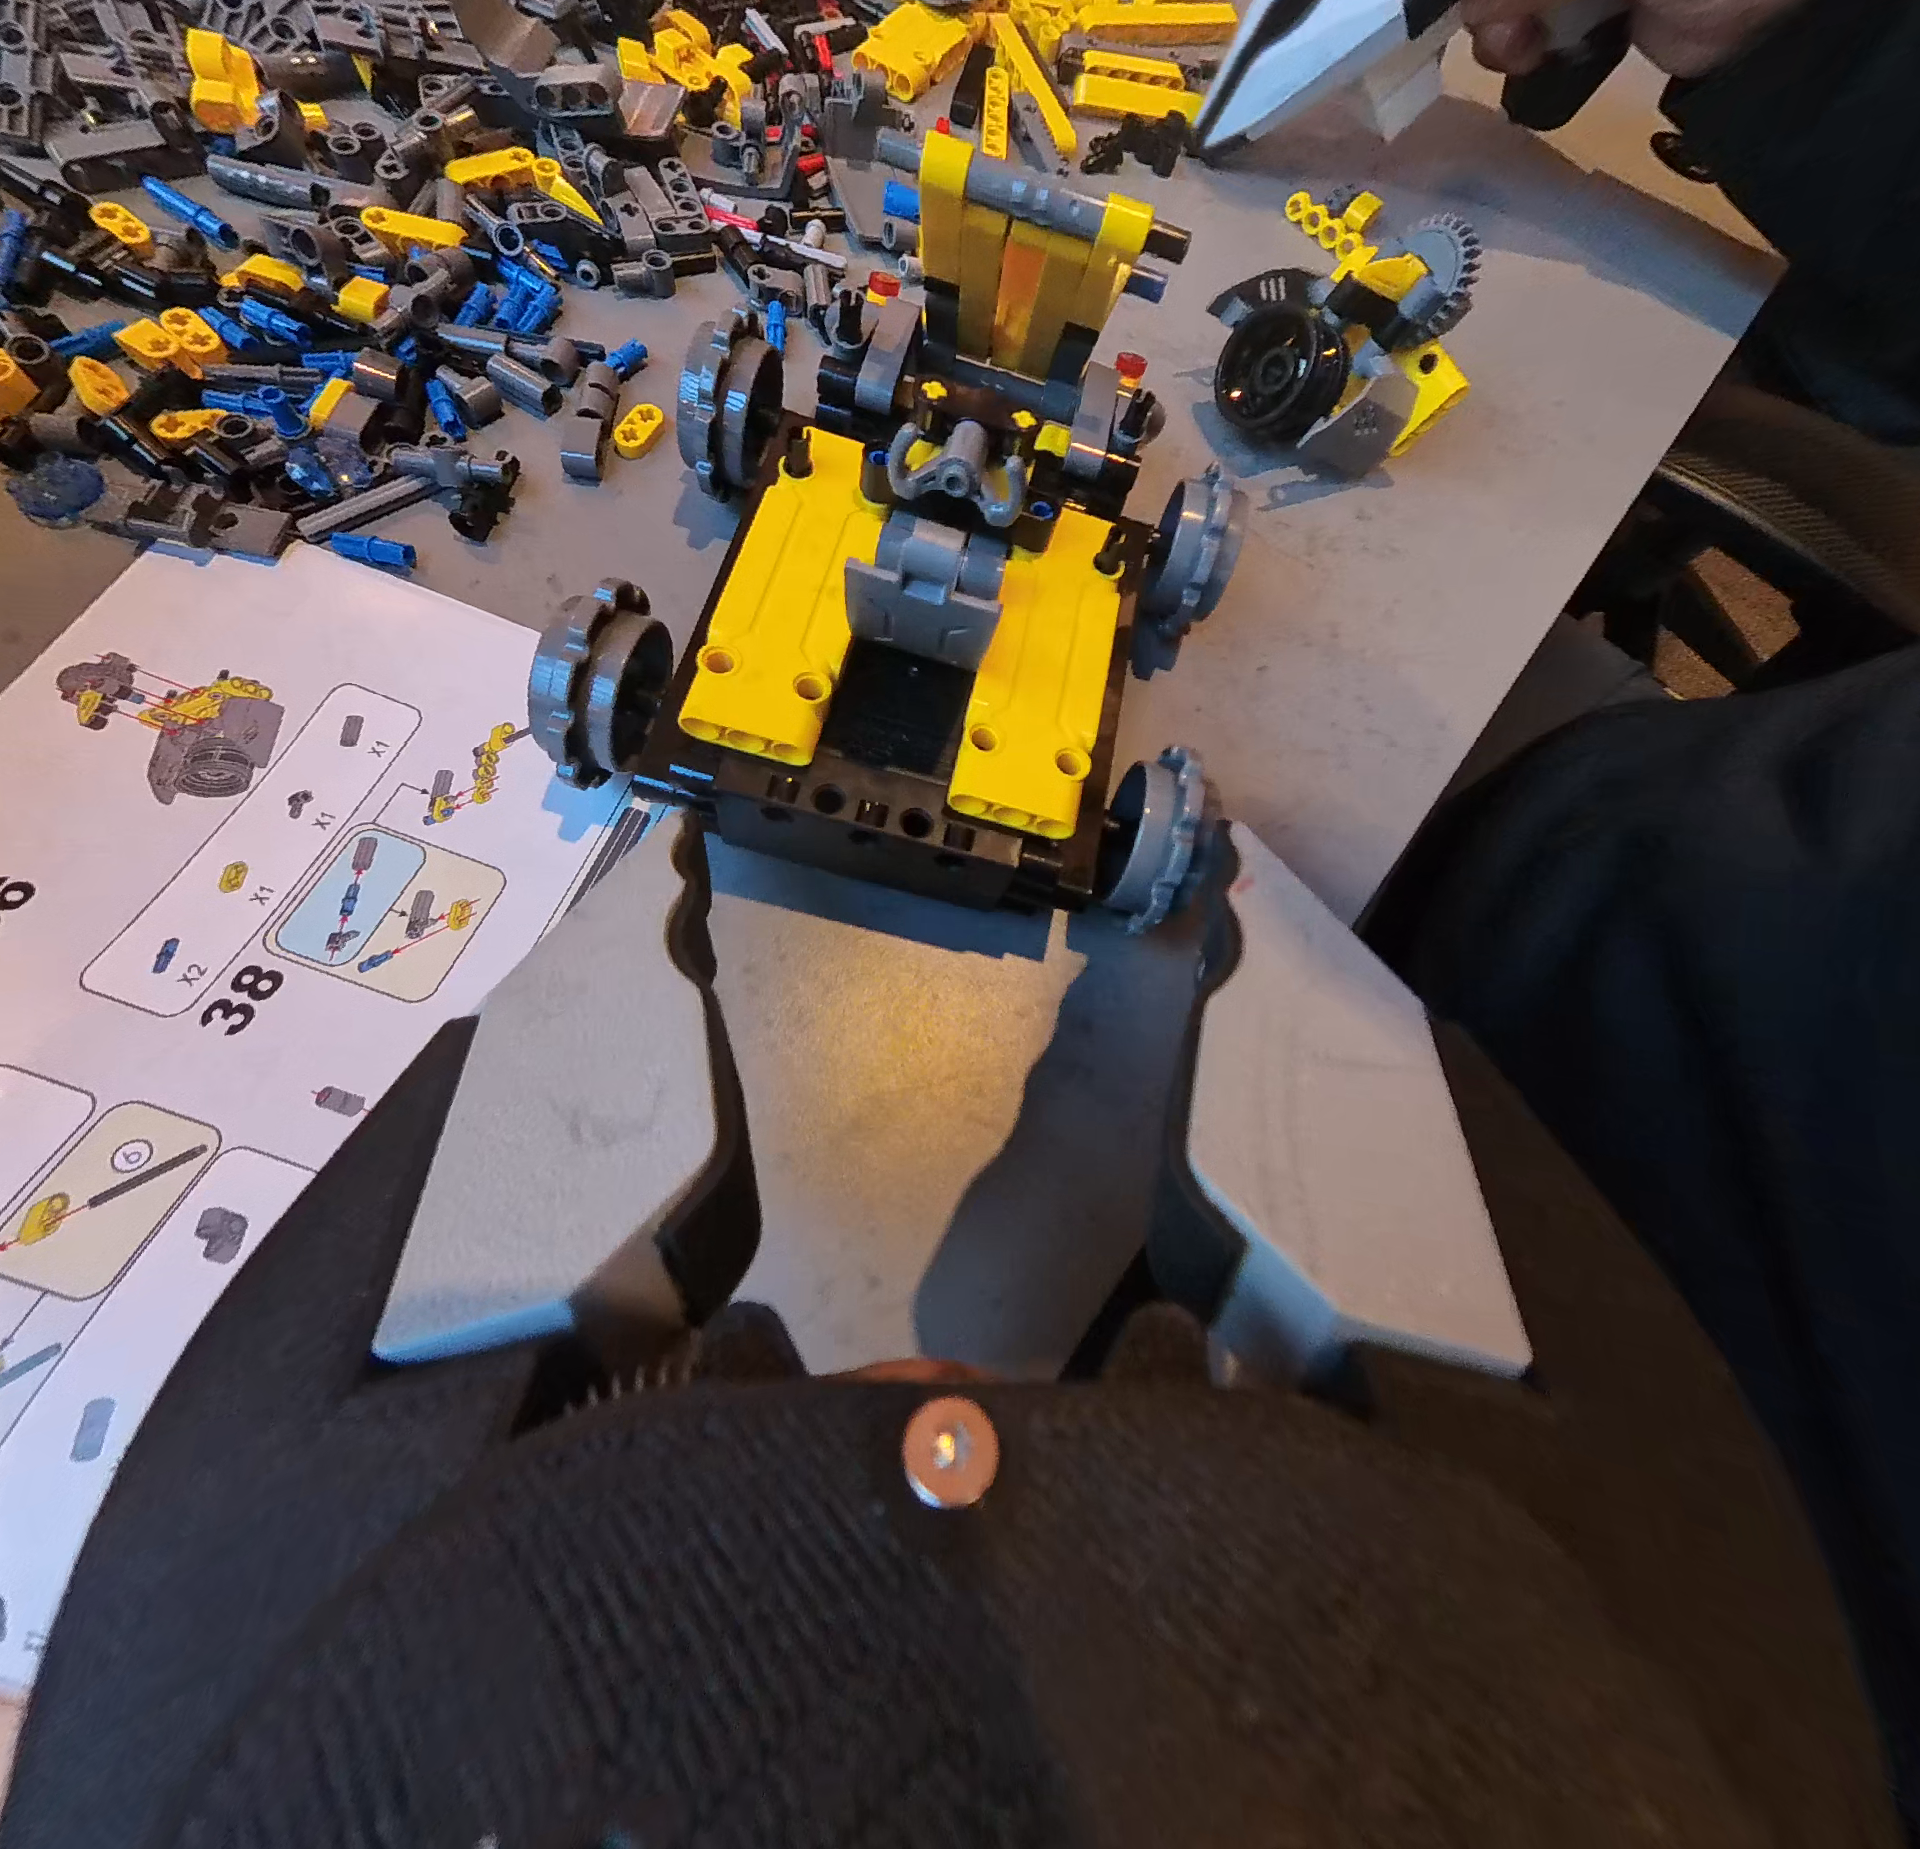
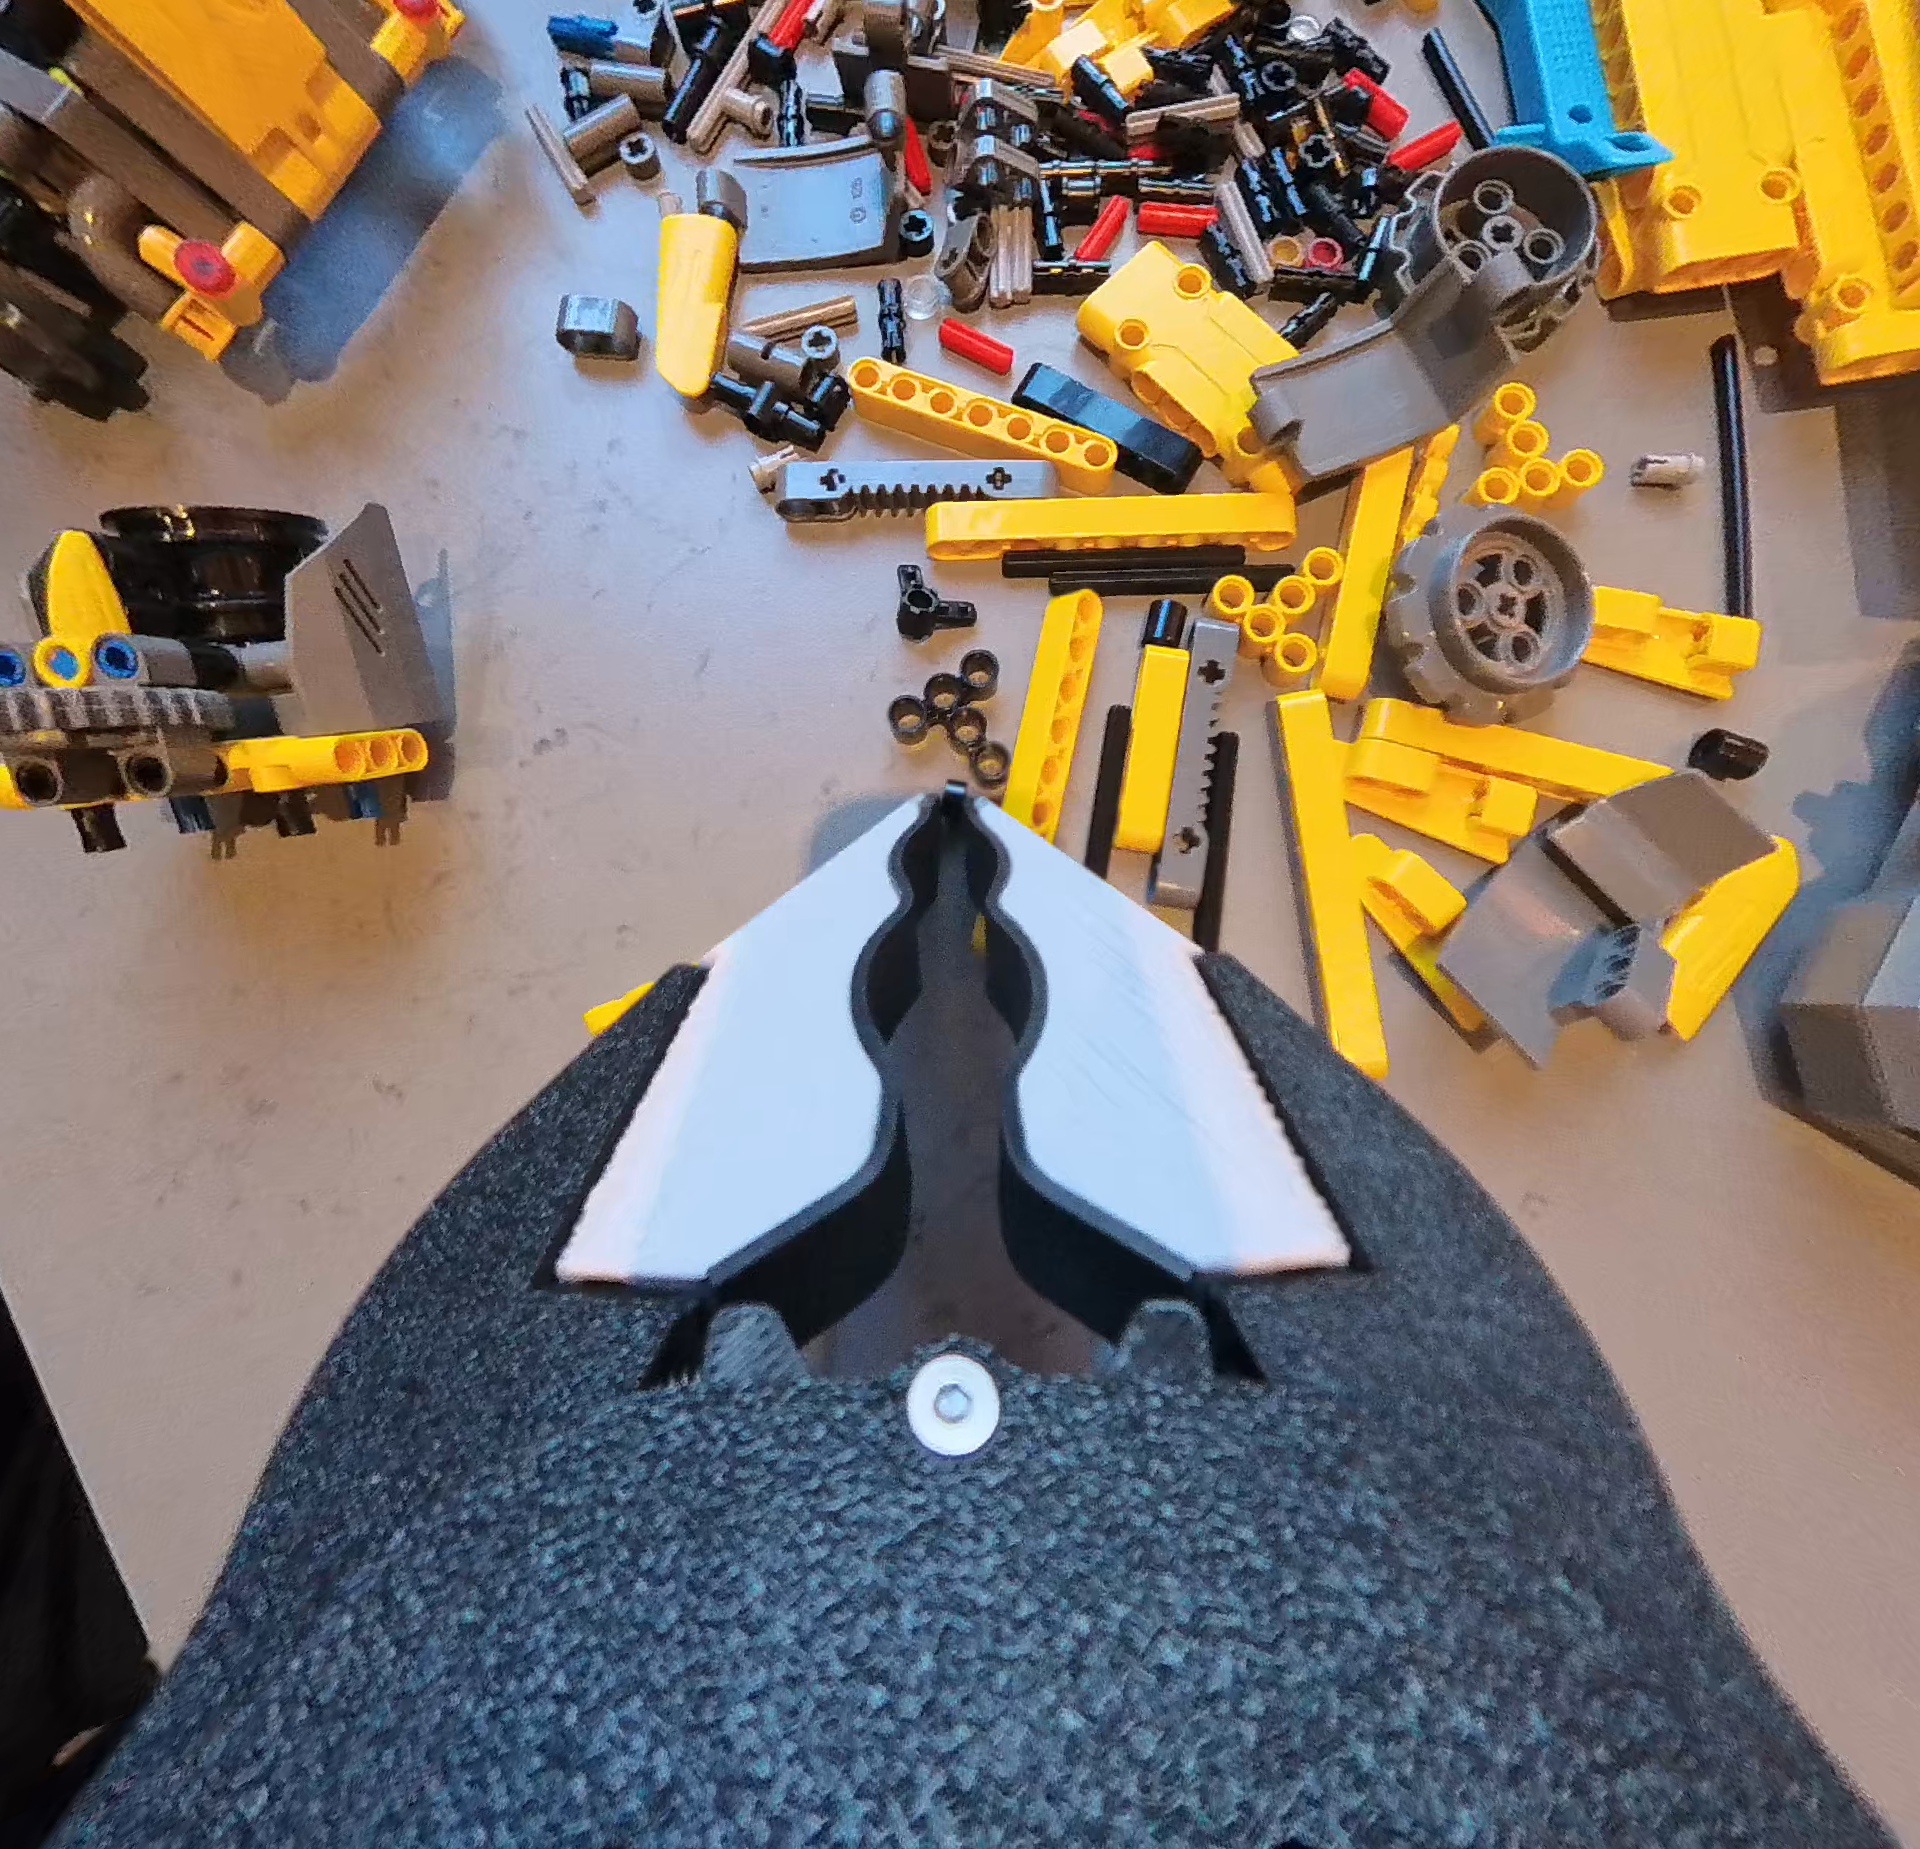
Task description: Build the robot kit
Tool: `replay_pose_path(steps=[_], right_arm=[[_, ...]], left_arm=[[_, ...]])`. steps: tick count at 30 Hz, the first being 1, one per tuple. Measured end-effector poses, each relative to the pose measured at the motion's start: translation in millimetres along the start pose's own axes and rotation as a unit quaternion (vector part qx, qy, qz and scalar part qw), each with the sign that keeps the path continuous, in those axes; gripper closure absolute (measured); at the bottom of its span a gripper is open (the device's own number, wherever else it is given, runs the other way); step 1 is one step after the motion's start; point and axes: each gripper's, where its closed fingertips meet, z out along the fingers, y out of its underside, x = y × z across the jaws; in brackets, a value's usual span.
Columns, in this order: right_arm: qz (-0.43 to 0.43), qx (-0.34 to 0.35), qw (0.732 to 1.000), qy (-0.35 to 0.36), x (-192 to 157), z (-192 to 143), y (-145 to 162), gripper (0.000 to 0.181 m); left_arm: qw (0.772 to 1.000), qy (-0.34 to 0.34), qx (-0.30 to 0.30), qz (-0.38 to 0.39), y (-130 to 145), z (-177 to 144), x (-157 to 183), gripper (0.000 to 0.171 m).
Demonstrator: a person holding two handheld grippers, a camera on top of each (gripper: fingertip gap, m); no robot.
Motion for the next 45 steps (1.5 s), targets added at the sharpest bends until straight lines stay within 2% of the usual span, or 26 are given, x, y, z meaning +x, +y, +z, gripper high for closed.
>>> replay_pose_path(steps=[5,9,14,21,23,29,35,41,45], right_arm=[[-0.041,-0.007,0.999,0.006,-8,-14,4,0.177],[-0.116,-0.064,0.989,0.061,0,-33,20,0.177],[-0.259,-0.152,0.946,0.122,3,-48,35,0.177],[-0.355,-0.216,0.901,0.125,-2,-44,50,0.177],[-0.369,-0.218,0.896,0.117,-6,-44,50,0.177],[-0.347,-0.208,0.912,0.066,-21,-47,53,0.167],[-0.32,-0.197,0.926,0.042,-26,-50,55,0.165],[-0.224,-0.143,0.963,0.034,-20,-58,53,0.164],[-0.183,-0.119,0.976,0.003,-19,-55,55,0.172]], left_arm=[[1.0,0.001,-0.002,-0.001,1,1,0,0.079],[1.0,0.002,-0.003,0.003,1,2,1,0.079],[1.0,-0.001,-0.003,0.007,0,1,3,0.079],[1.0,-0.002,-0.002,0.01,-1,0,4,0.08],[1.0,-0.002,0.0,0.01,-1,-1,4,0.08],[1.0,0.001,0.002,0.007,-1,-1,4,0.081],[1.0,0.002,0.001,0.005,0,0,3,0.082],[1.0,0.003,0.0,0.004,1,0,3,0.082],[1.0,0.005,-0.001,0.0,2,1,2,0.081]])
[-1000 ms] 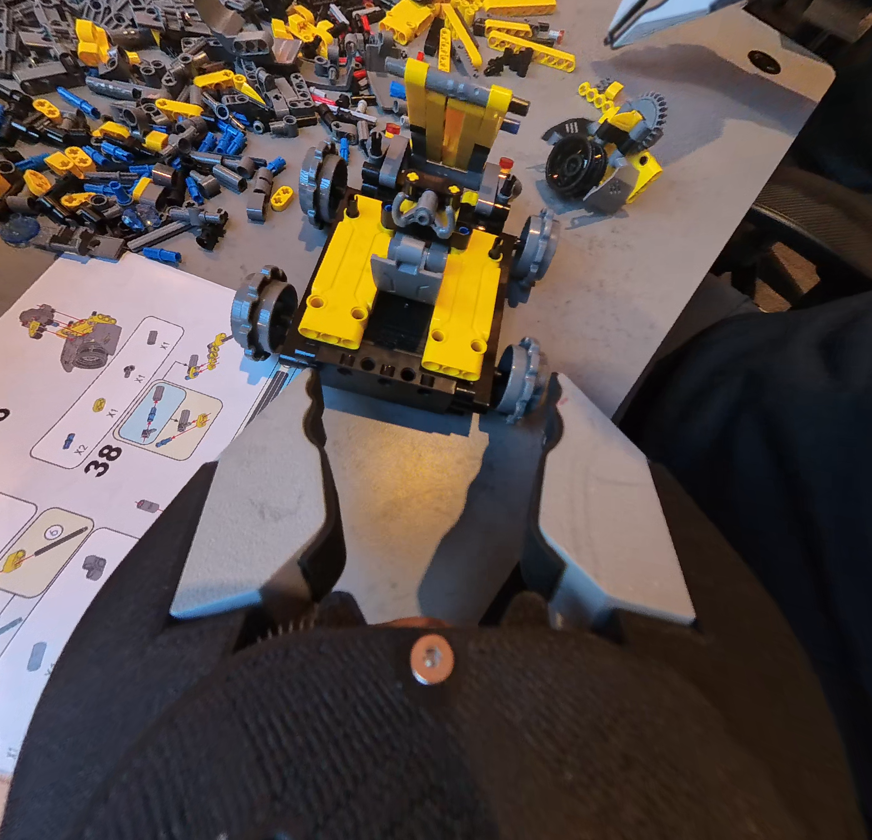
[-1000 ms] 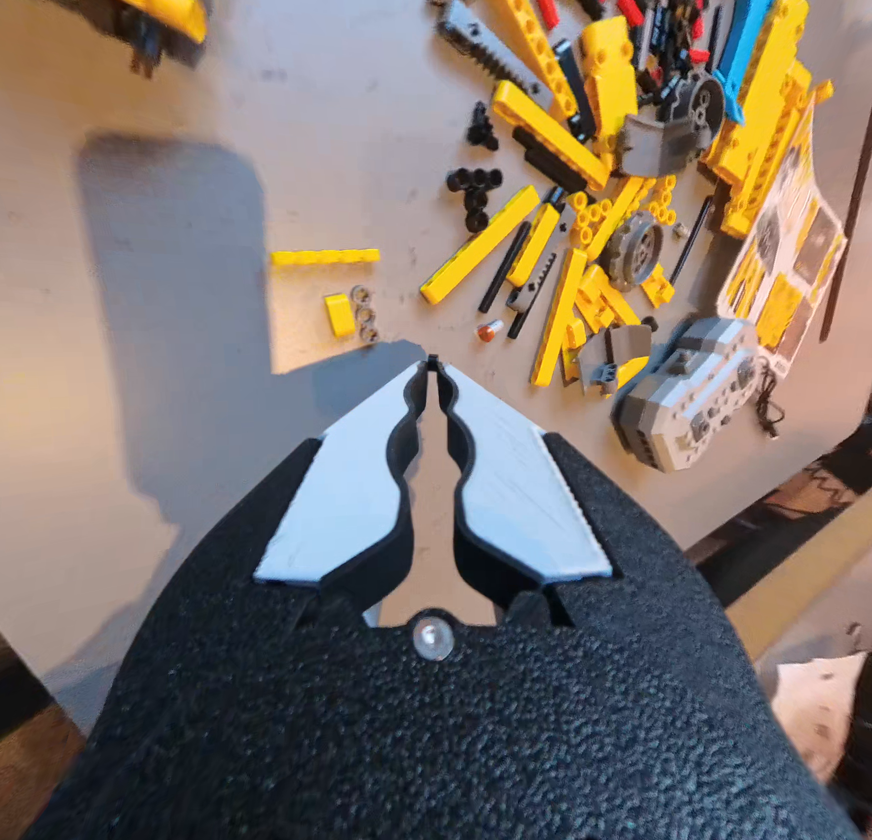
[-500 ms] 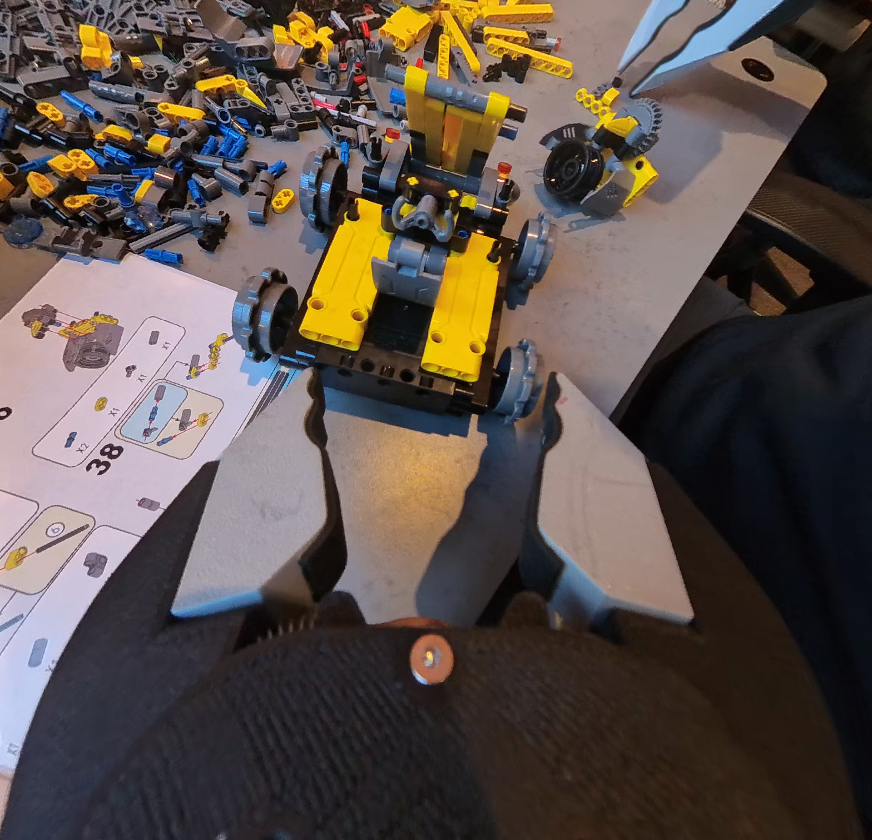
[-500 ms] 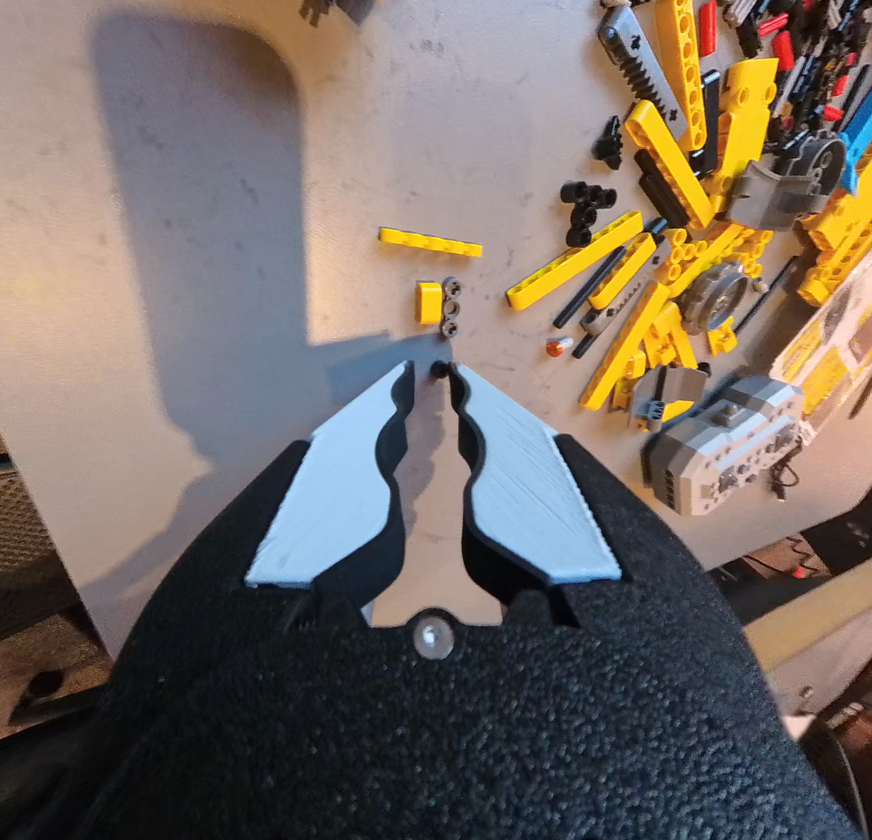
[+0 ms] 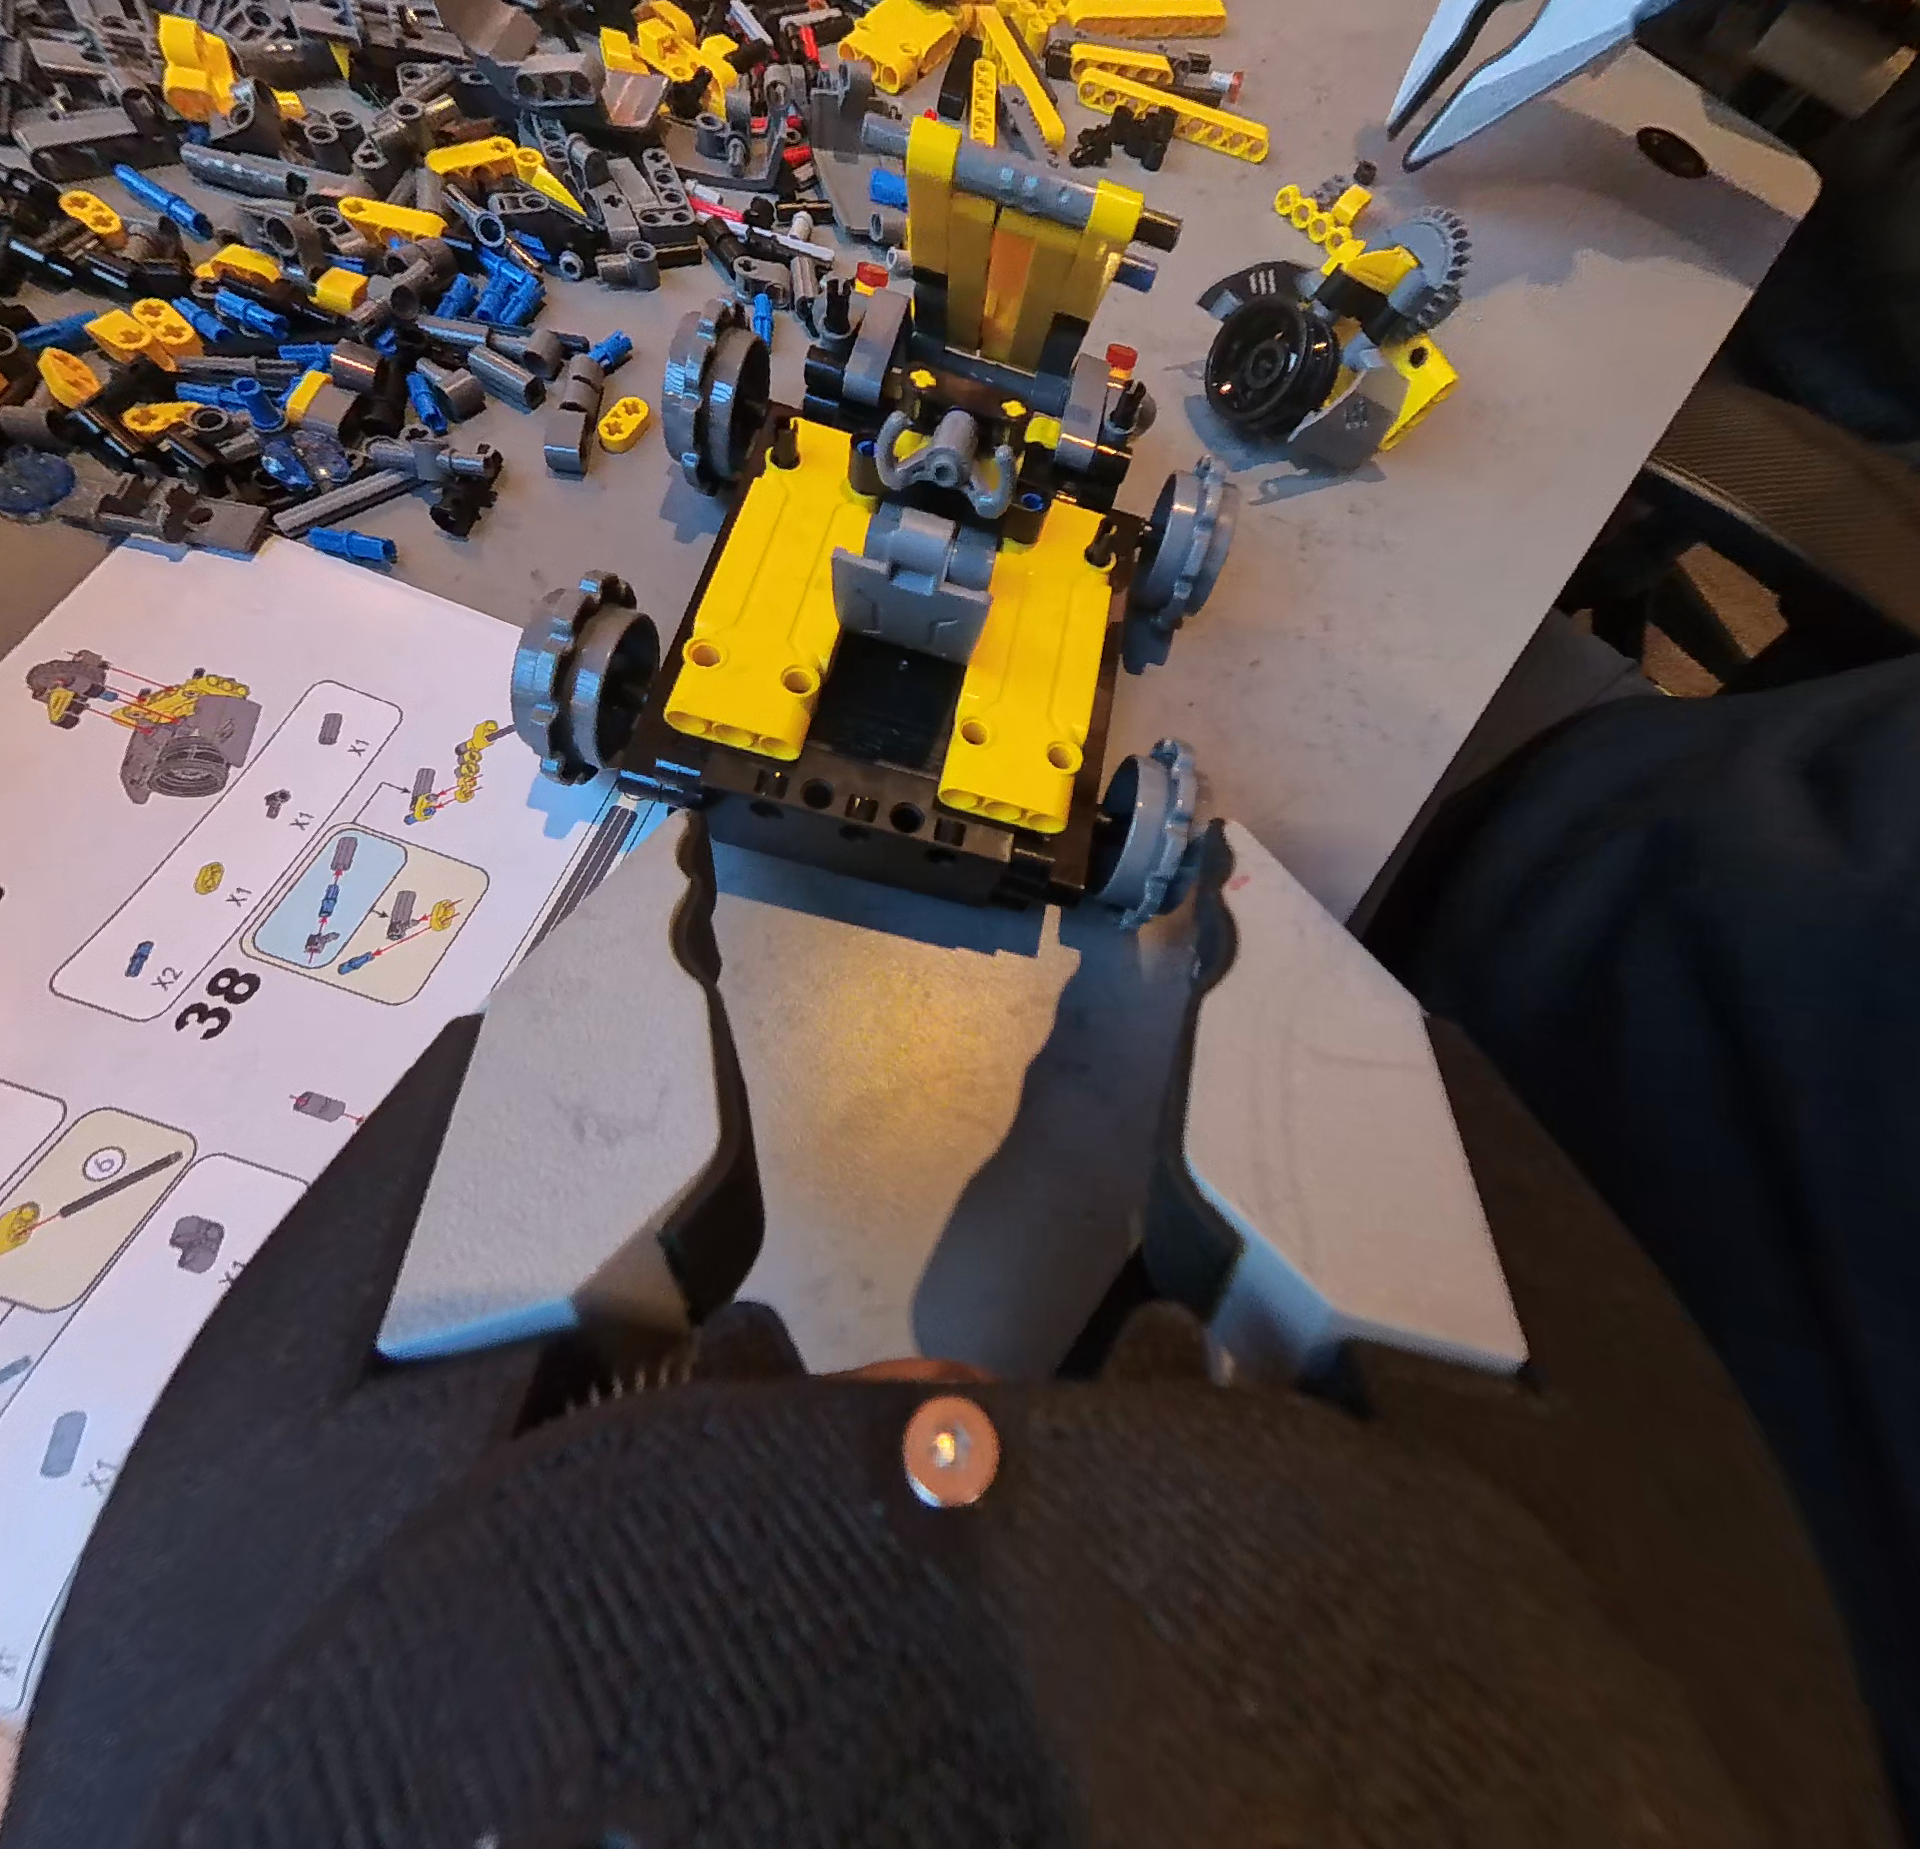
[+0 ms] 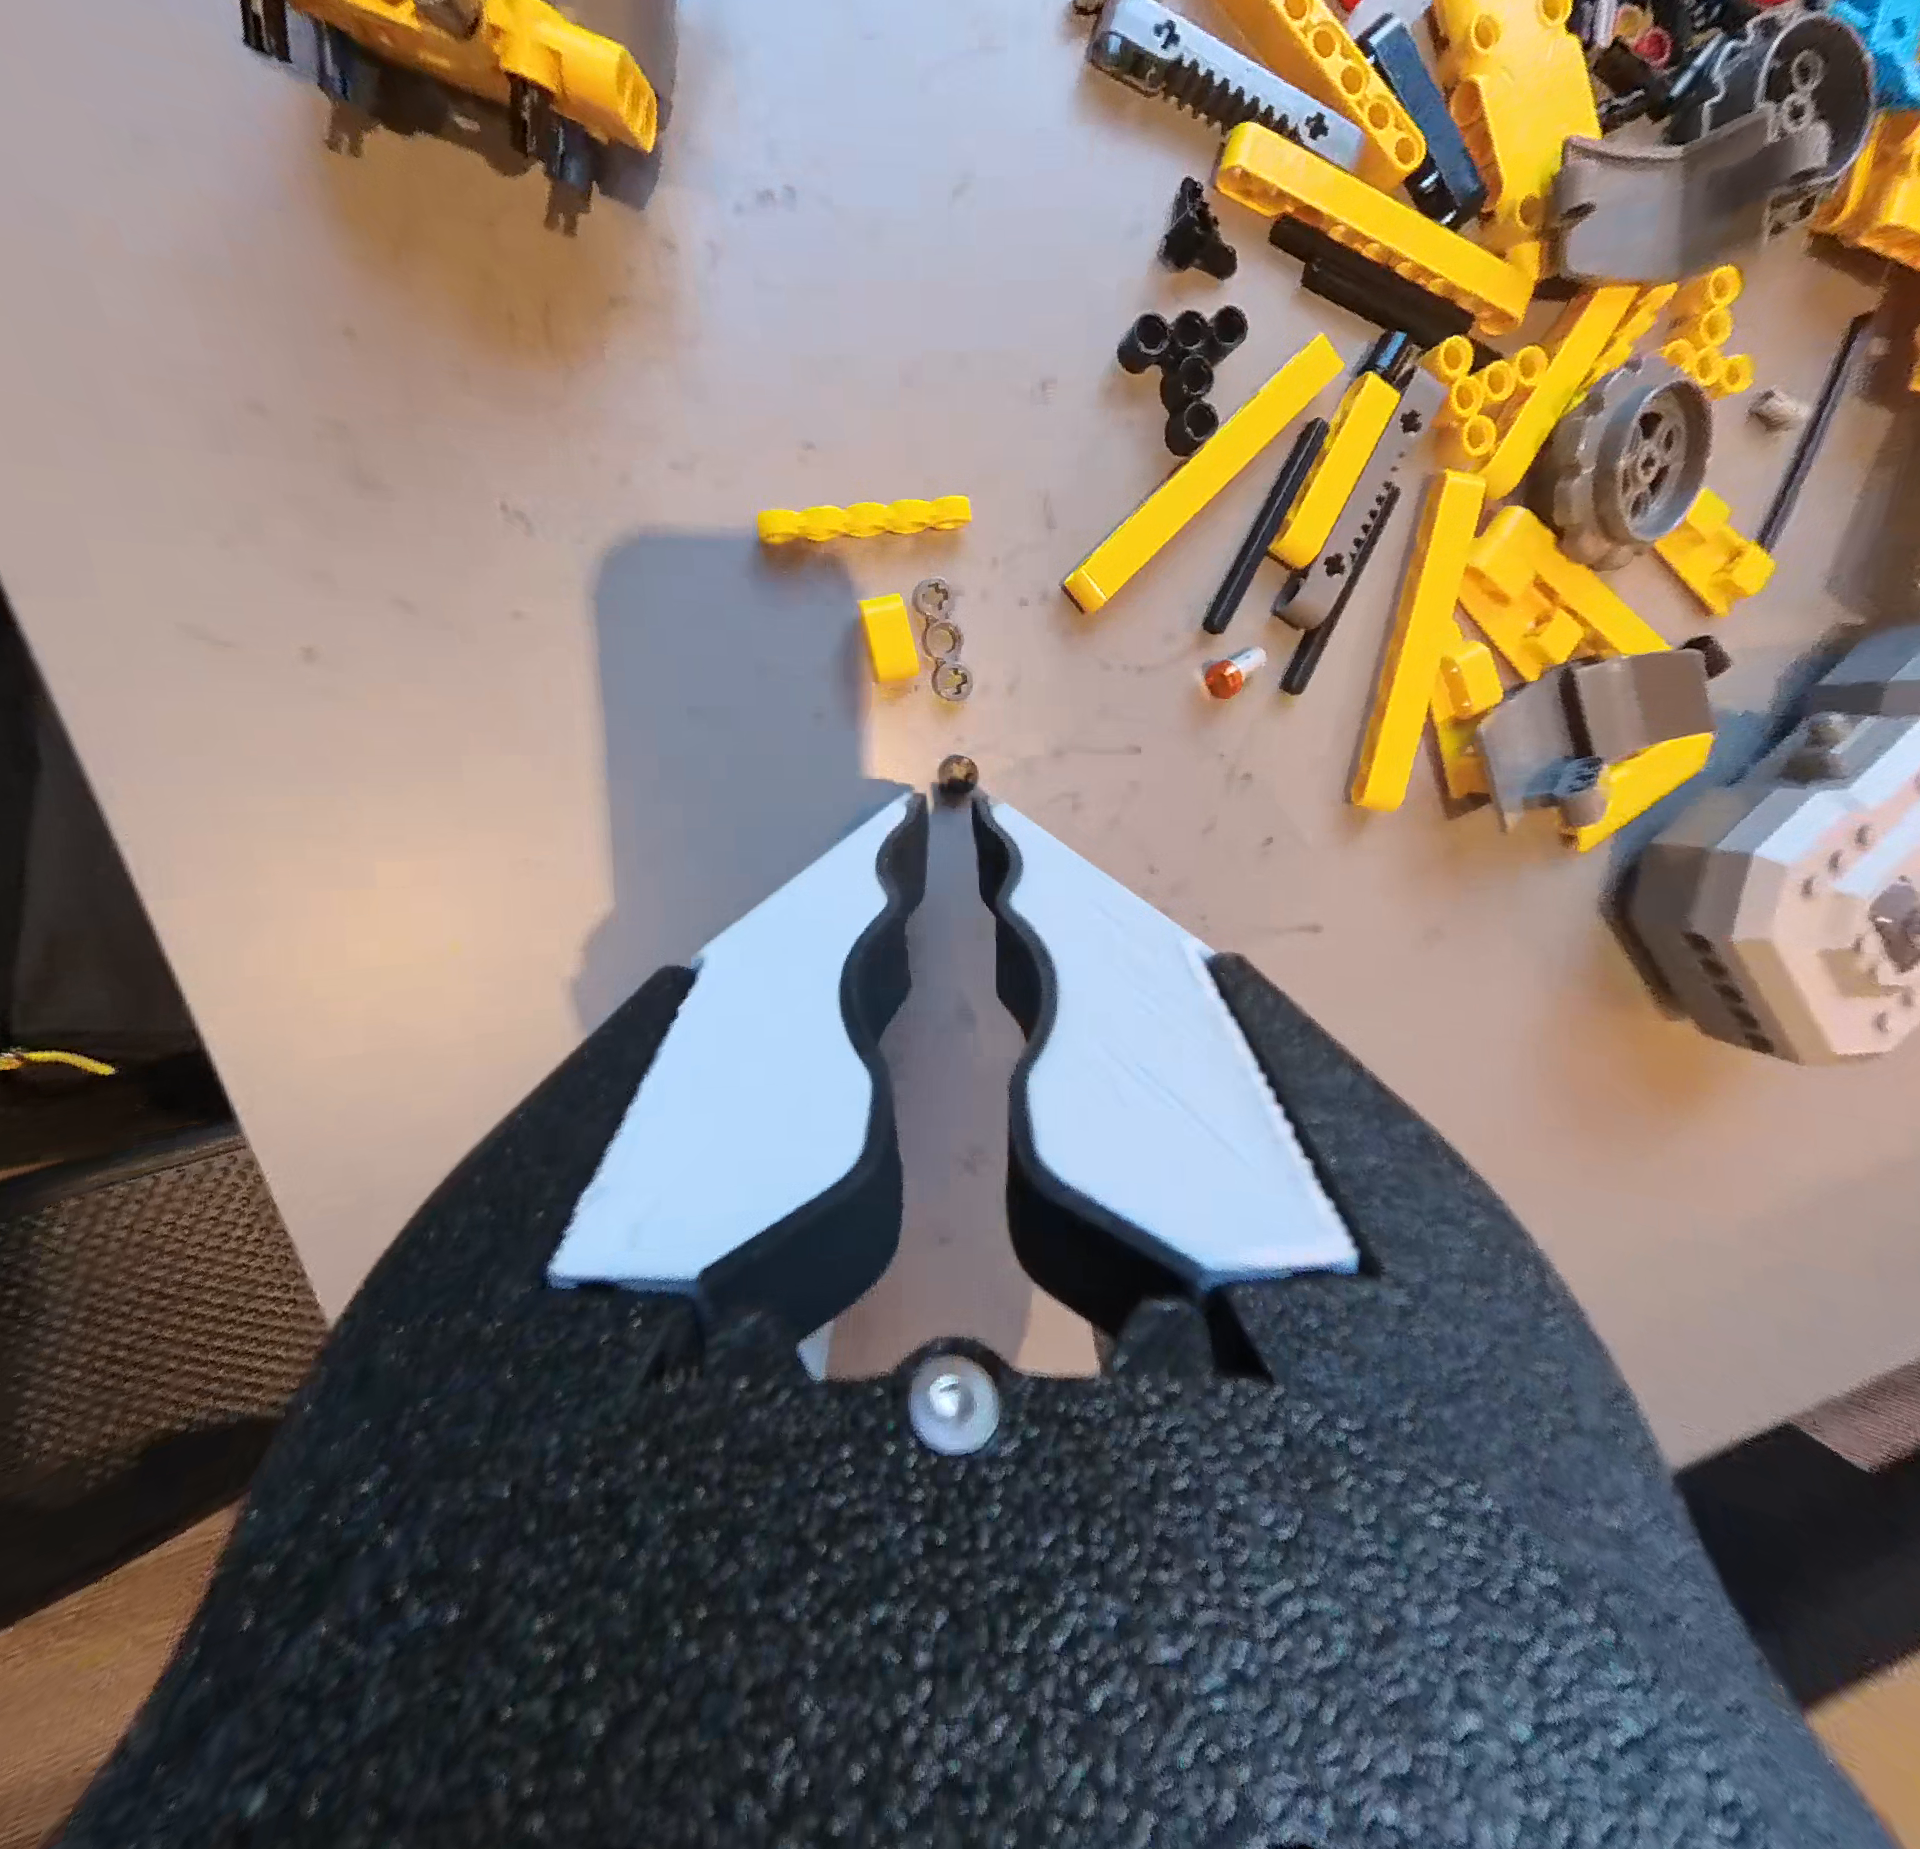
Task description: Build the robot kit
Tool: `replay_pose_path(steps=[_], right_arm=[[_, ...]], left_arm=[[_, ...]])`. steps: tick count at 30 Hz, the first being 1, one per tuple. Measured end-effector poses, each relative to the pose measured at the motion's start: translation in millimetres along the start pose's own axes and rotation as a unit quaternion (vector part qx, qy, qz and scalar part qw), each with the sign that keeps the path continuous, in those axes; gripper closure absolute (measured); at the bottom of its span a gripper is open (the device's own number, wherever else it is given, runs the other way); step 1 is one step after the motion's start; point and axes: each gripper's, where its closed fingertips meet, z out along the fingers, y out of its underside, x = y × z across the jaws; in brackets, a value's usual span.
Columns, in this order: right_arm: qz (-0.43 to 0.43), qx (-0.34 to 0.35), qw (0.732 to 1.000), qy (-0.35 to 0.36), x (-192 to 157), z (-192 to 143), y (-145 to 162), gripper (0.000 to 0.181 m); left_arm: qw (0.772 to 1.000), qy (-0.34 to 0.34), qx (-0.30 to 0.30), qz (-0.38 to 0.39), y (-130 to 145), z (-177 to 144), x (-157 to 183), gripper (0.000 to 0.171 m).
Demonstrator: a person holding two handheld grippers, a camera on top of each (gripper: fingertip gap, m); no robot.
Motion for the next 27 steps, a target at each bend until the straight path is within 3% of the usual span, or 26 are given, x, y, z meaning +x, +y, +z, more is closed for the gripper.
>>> replay_pose_path(steps=[15,27], right_arm=[[0.004,0.023,0.997,-0.067,-5,14,-10,0.177],[0.016,0.062,0.997,-0.039,-2,1,-18,0.17]], left_arm=[[0.999,0.012,-0.035,0.001,12,12,5,0.078],[0.999,0.025,-0.033,-0.001,10,17,11,0.078]])
